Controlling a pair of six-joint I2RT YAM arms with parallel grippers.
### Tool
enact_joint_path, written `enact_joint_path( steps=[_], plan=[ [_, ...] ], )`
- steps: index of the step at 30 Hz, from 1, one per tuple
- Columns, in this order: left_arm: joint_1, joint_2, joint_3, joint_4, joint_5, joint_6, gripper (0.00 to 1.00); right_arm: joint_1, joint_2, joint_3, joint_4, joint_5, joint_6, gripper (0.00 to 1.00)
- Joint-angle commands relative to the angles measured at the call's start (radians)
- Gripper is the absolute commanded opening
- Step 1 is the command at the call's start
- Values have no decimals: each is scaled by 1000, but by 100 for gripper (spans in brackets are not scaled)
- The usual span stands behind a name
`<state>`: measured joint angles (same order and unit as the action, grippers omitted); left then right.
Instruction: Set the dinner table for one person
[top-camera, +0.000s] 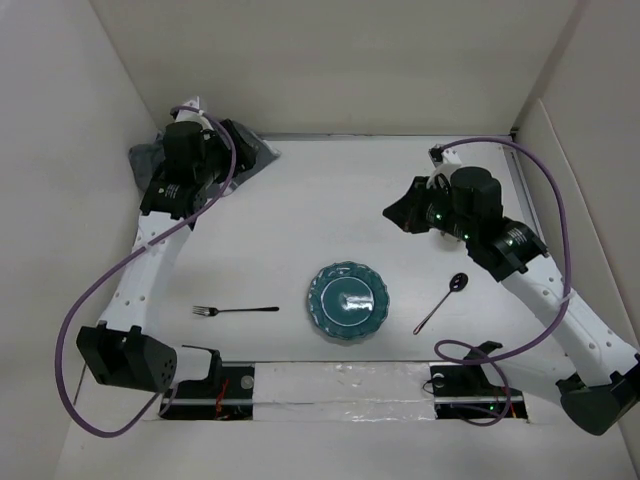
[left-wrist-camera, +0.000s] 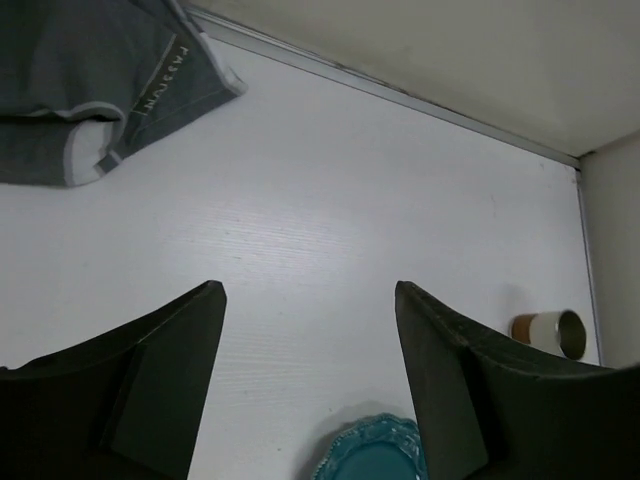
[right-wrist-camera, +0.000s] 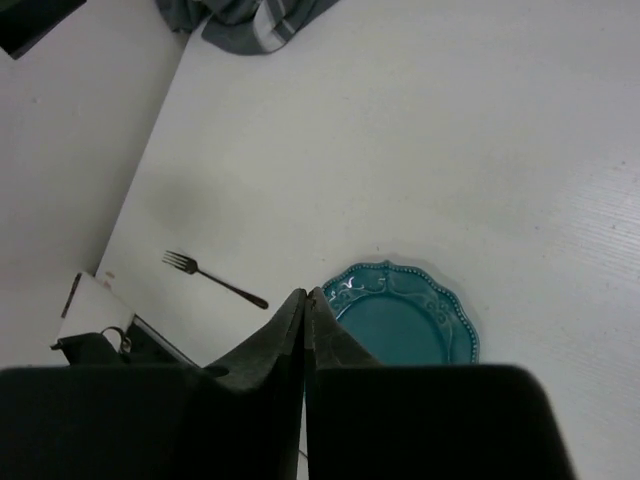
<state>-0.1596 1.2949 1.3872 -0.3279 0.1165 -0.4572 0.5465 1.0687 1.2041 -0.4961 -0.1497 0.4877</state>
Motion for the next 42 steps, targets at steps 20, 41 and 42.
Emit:
enact_joint_path(
  steps=[20,41,42],
  plan=[
    [281,729,502,-79,-123,-38,71,-10,33,28,25,-76,-49,68],
    [-6,1036,719,-21,83,-92,0,73,188,115,14,-65,-54,59],
    [-27,1018,716,2,89,-100,0,73,186,114,21,-60,-54,57]
  ],
)
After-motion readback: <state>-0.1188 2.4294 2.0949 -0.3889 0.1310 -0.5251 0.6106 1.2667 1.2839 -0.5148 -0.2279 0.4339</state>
